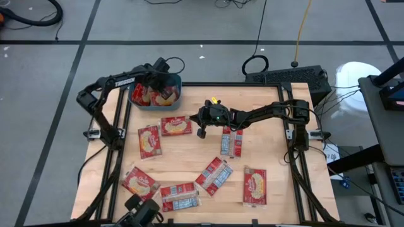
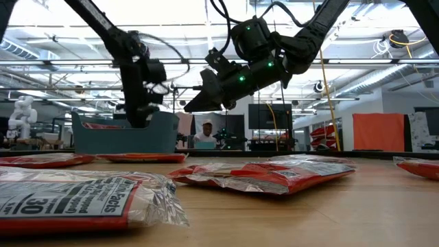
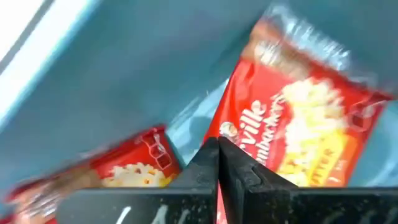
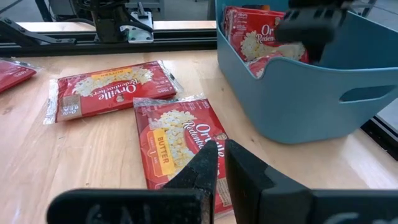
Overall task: Sort popcorn bags into baskets
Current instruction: Adjust the red popcorn bags in the blue bin
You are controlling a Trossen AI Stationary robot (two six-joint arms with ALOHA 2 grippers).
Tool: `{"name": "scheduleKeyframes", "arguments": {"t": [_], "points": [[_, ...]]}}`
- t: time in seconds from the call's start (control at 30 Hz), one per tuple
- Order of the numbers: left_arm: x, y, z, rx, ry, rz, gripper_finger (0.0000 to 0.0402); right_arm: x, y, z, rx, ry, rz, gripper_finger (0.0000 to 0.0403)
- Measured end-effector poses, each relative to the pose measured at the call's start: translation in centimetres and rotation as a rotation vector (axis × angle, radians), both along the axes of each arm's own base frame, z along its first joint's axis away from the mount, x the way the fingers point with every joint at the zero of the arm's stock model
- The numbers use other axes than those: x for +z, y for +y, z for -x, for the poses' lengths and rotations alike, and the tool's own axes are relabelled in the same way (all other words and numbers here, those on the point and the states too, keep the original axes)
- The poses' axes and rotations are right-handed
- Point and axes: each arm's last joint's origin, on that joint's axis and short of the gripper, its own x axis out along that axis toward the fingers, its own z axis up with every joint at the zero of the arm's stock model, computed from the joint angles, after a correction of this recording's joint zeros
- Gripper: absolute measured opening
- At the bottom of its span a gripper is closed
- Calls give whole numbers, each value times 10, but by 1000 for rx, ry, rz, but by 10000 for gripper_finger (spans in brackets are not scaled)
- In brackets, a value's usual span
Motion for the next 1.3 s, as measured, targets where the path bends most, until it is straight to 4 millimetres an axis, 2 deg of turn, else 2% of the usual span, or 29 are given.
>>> {"name": "scheduleKeyframes", "arguments": {"t": [0.17, 0.3, 0.4, 0.53, 0.73, 0.93, 1.1, 1.3], "points": [[28, -14, 2, 37, -29, -82, 2, 0, 0, 0, 1, 0, 3, 23], [27, -18, 6, 43, -61, 10, 12, 1, 0, 0, -2, -9, -5, 23], [17, -13, 9, 65, -29, 52, 44, 2, 2, -1, 3, -19, -3, 23], [-5, -8, 9, 71, 105, 81, 109, 1, 7, -2, 12, -18, -8, 23], [-25, -9, -7, -5, 153, 89, 197, 1, 9, -2, 22, -16, 2, 23], [-38, -1, -15, -8, 158, 31, 253, 1, 9, -2, 23, -14, 8, 23], [-40, 2, -15, -28, 133, 42, 264, 1, 9, -2, 25, -12, 10, 23], [-46, 13, -5, -18, 34, 138, 233, 1, 8, -2, 25, -11, 17, 23]]}}
